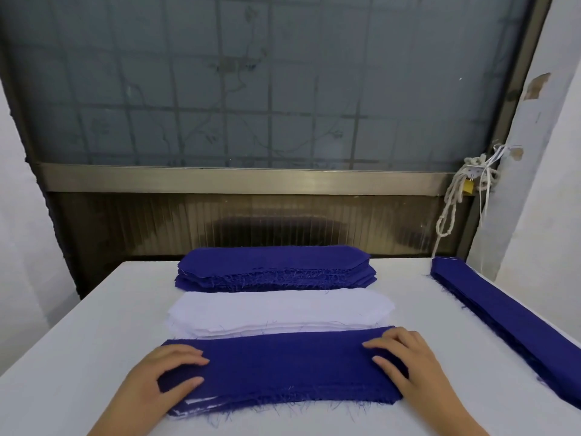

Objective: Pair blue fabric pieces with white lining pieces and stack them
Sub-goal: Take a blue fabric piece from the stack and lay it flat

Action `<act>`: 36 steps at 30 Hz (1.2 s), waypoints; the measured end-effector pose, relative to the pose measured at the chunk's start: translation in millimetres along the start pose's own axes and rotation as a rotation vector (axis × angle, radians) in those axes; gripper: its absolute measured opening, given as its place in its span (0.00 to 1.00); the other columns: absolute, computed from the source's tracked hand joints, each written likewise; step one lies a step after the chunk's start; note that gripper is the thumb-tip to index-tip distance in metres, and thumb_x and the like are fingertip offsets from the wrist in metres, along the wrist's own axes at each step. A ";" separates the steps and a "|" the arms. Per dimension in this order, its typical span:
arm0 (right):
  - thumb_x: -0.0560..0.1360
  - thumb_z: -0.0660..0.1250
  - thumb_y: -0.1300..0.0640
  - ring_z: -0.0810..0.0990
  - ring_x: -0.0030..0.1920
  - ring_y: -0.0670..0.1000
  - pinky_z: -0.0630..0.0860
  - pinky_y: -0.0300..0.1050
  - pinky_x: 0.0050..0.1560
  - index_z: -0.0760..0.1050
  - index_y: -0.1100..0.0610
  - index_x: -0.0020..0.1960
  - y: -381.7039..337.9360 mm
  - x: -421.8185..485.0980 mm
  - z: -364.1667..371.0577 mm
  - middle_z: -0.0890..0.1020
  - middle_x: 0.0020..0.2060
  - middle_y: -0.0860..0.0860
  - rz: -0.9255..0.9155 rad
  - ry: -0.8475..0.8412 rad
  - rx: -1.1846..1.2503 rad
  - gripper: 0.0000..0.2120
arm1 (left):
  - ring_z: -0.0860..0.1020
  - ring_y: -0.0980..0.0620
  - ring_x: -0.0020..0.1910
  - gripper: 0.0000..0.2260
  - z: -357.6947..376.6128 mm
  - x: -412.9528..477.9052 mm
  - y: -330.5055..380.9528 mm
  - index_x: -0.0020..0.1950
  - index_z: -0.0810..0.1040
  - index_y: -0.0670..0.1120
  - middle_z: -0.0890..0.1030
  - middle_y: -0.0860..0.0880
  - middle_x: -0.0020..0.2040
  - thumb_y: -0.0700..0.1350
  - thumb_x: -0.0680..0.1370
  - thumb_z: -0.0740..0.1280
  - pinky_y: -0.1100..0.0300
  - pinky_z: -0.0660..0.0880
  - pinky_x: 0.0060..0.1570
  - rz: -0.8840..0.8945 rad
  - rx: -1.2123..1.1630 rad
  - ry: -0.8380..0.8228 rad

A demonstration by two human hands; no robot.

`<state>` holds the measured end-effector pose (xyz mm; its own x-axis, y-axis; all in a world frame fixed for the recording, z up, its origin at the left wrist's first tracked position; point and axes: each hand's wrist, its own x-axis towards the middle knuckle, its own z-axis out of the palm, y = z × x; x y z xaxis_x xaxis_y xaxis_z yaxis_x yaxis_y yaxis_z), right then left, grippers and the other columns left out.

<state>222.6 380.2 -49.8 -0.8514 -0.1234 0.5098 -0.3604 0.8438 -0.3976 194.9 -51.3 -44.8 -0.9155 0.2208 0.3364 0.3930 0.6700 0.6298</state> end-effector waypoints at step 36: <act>0.80 0.58 0.47 0.76 0.38 0.46 0.73 0.39 0.41 0.72 0.48 0.41 -29.2 114.3 18.6 0.78 0.38 0.45 0.242 -0.324 -0.228 0.11 | 0.78 0.60 0.33 0.17 11.7 124.3 31.0 0.34 0.82 0.50 0.80 0.57 0.31 0.58 0.77 0.65 0.65 0.76 0.40 -0.178 0.336 -0.252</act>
<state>128.7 331.7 6.0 -0.9890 -0.0344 0.1442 -0.0741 0.9572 -0.2797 92.3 5.1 8.4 -0.9751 0.2189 0.0357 0.2155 0.8969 0.3862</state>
